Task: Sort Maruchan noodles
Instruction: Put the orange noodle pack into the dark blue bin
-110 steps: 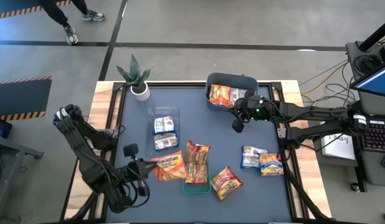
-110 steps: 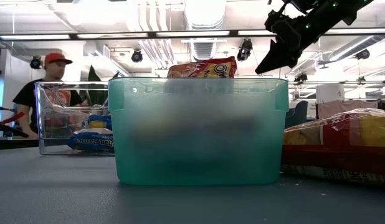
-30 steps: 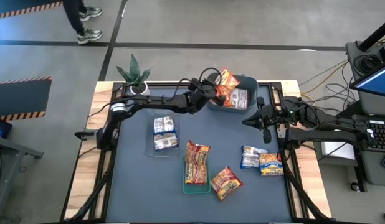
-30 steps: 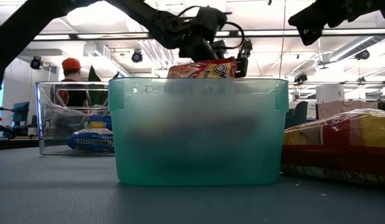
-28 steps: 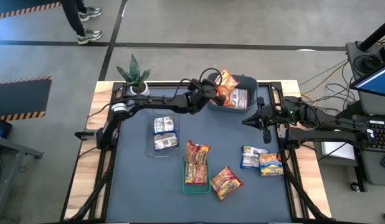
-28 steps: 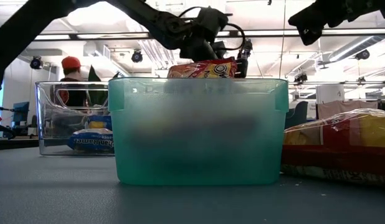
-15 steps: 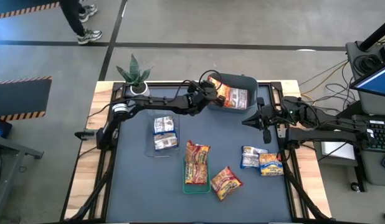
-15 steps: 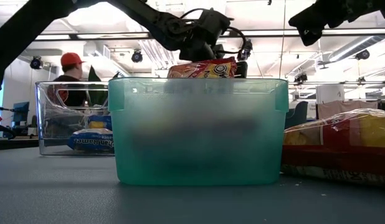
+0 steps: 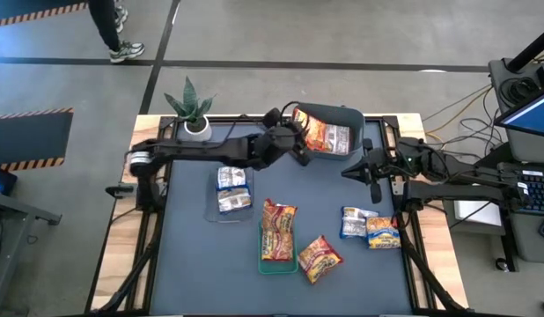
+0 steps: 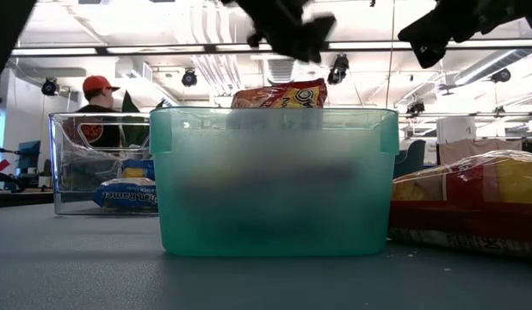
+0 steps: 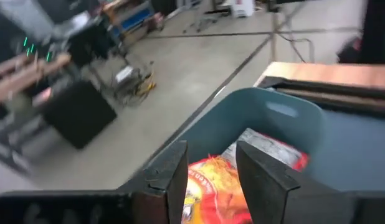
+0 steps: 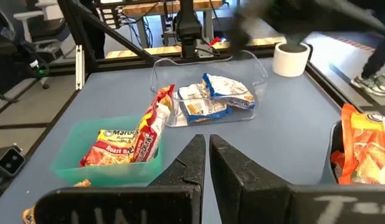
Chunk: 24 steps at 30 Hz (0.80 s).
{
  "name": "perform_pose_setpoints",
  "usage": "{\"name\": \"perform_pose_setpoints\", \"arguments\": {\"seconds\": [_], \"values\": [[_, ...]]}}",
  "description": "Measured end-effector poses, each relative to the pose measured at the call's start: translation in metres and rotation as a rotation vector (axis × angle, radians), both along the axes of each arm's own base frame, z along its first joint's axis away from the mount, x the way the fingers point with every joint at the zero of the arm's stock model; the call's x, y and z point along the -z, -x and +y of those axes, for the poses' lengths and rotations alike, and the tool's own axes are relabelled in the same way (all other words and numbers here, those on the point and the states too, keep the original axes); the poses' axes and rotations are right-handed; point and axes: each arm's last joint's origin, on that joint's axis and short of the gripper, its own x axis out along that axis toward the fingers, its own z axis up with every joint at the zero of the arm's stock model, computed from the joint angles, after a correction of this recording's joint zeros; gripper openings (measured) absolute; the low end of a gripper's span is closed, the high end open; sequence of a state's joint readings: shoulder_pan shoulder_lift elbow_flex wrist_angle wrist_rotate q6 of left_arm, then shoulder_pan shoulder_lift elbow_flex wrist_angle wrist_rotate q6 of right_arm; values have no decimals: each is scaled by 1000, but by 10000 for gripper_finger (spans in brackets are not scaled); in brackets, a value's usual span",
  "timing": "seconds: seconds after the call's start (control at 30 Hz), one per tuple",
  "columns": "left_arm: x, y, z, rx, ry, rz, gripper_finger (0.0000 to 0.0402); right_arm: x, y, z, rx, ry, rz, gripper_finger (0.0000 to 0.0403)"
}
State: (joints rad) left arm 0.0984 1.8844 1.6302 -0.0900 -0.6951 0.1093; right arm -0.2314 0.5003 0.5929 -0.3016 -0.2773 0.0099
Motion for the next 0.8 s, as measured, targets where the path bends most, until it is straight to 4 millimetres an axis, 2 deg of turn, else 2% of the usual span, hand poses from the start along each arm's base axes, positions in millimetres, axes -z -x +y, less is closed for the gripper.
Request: {"name": "perform_pose_setpoints", "arguments": {"seconds": [0.07, 0.17, 0.33, 0.47, 0.6, 0.8], "values": [[-12, 13, -17, 54, -45, 39, 114, 3, -1, -1, 46, -15, 13, 12], [-16, 38, -43, 130, -81, 104, 105, 9, -4, -4, 134, -31, 43, 12], [-3, 89, -82, 233, -46, 98, 87, 21, -10, -8, 208, -66, 105, 12], [12, 121, -105, 307, -32, 54, 77, 25, -22, -14, 327, -77, 111, 12], [14, 142, -112, 341, -36, -24, 72, 26, -38, -21, 441, -85, 58, 12], [17, 165, -108, 344, -33, -36, 70, 20, -61, -39, 521, -99, 45, 12]]}}
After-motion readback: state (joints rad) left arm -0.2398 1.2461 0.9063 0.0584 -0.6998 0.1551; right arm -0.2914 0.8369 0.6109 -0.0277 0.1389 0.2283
